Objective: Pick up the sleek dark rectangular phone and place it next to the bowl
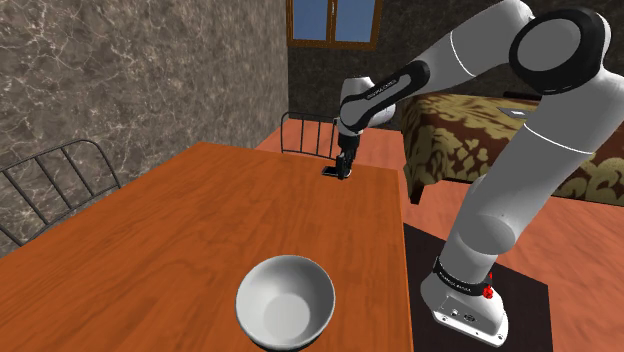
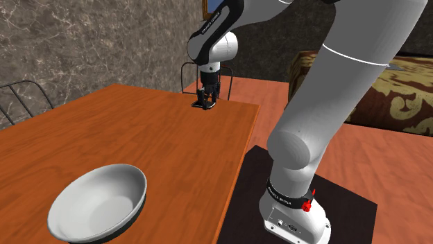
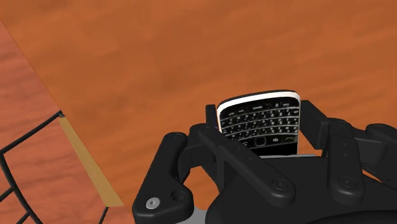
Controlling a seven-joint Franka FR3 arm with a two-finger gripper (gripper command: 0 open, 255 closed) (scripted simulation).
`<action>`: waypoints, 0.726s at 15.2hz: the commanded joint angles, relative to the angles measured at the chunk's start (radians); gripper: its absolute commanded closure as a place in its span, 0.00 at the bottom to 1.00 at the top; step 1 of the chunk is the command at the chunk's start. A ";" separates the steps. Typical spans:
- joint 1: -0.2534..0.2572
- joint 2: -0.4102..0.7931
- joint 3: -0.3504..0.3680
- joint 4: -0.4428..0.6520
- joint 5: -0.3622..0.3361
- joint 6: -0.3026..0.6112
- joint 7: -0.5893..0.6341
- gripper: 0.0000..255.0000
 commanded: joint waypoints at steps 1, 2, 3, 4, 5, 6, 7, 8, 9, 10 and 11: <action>-0.001 -0.015 0.002 0.013 -0.003 -0.029 0.003 1.00; -0.001 -0.023 0.003 0.020 -0.005 -0.043 0.005 1.00; -0.001 -0.030 0.004 0.028 -0.006 -0.058 0.006 1.00; -0.001 -0.038 0.005 0.035 -0.007 -0.073 0.007 1.00; -0.002 -0.045 0.006 0.043 -0.008 -0.087 0.009 1.00; -0.002 -0.051 0.008 0.051 -0.009 -0.102 0.010 1.00; -0.002 -0.058 0.009 0.059 -0.010 -0.116 0.011 1.00; -0.002 -0.064 0.010 0.067 -0.011 -0.131 0.012 1.00; -0.002 -0.070 0.011 0.076 -0.012 -0.145 0.013 1.00; -0.002 -0.075 0.012 0.085 -0.013 -0.159 0.014 1.00; -0.002 -0.081 0.013 0.094 -0.013 -0.174 0.015 1.00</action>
